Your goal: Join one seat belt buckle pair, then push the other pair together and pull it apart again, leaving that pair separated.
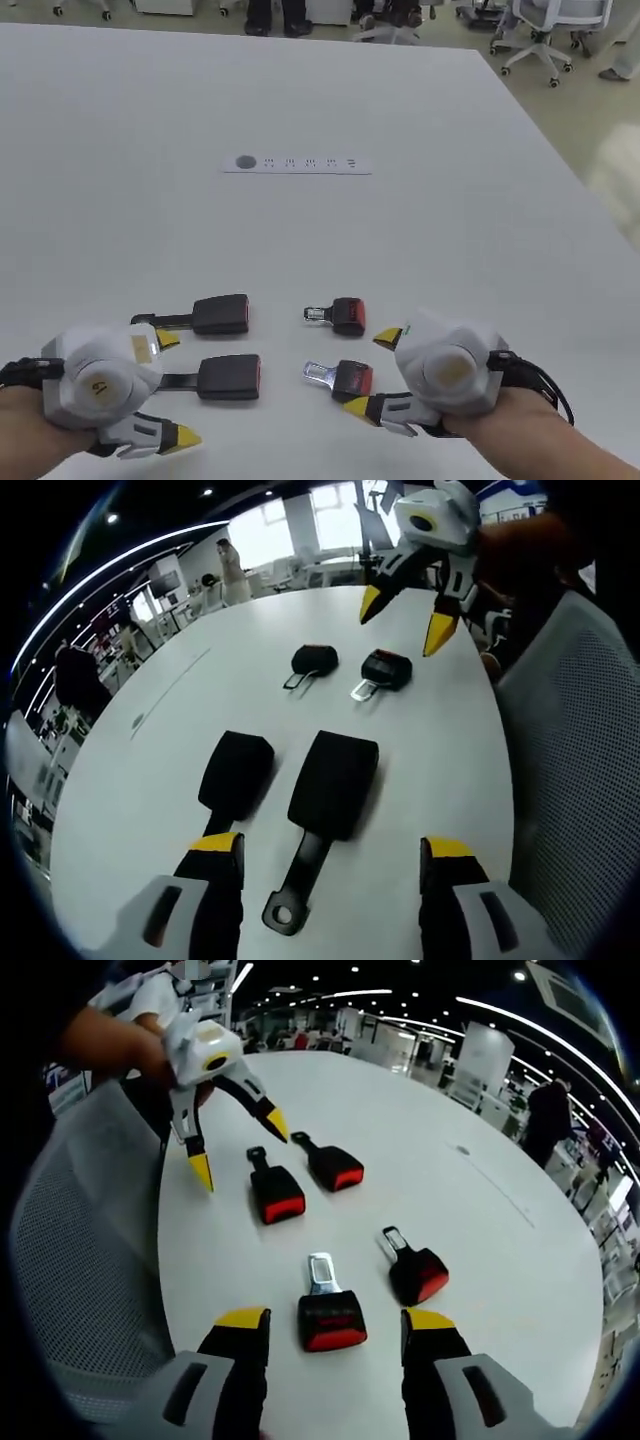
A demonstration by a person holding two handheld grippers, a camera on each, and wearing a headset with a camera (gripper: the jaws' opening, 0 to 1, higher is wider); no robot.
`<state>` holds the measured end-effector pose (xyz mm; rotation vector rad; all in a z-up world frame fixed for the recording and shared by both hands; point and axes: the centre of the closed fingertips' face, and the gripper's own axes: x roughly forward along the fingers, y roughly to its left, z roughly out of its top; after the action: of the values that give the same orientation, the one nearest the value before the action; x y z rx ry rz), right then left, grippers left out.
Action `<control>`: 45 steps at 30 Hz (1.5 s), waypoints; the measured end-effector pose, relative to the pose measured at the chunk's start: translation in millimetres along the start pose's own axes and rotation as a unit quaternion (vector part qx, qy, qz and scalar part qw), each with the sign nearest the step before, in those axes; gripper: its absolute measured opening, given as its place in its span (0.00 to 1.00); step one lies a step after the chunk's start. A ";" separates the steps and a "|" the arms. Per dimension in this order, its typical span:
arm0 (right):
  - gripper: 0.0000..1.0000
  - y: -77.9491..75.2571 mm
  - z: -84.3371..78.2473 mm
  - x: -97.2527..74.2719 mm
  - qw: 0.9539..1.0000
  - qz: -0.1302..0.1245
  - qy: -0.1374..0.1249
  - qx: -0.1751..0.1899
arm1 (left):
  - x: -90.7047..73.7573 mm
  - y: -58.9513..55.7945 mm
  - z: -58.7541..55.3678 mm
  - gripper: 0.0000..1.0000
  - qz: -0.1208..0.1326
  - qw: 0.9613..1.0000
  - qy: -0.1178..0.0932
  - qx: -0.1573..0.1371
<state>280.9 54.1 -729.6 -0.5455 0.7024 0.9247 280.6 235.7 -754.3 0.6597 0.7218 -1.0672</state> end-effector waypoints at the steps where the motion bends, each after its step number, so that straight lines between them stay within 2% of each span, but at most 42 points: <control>1: 0.49 0.7 -0.2 1.5 1.000 0.005 0.002 -0.001 | 1.6 0.6 0.9 0.72 -0.001 1.000 0.000 0.002; 7: 0.43 1.6 -2.4 10.5 1.000 0.017 0.009 -0.007 | 12.1 4.0 6.8 0.68 -0.011 1.000 0.004 0.016; 16: 0.36 -1.5 -12.7 16.4 0.999 0.034 0.020 -0.008 | 28.8 2.2 7.8 0.61 -0.034 0.999 0.018 0.032; 23: 0.35 -3.8 -17.6 21.2 0.998 0.053 0.029 -0.013 | 37.2 3.1 15.0 0.57 -0.047 0.998 0.014 0.031; 37: 0.32 5.0 -28.2 30.7 0.992 0.104 0.064 -0.033 | 41.7 -6.9 19.8 0.46 -0.101 0.994 0.008 0.037; 45: 0.32 6.0 -29.5 32.7 0.987 0.132 0.077 -0.049 | 40.6 -8.3 21.1 0.44 -0.110 0.993 0.007 0.033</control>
<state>280.3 53.8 -774.1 -0.6260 0.8872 1.1788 289.5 194.9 -774.8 0.6550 0.7867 -1.2949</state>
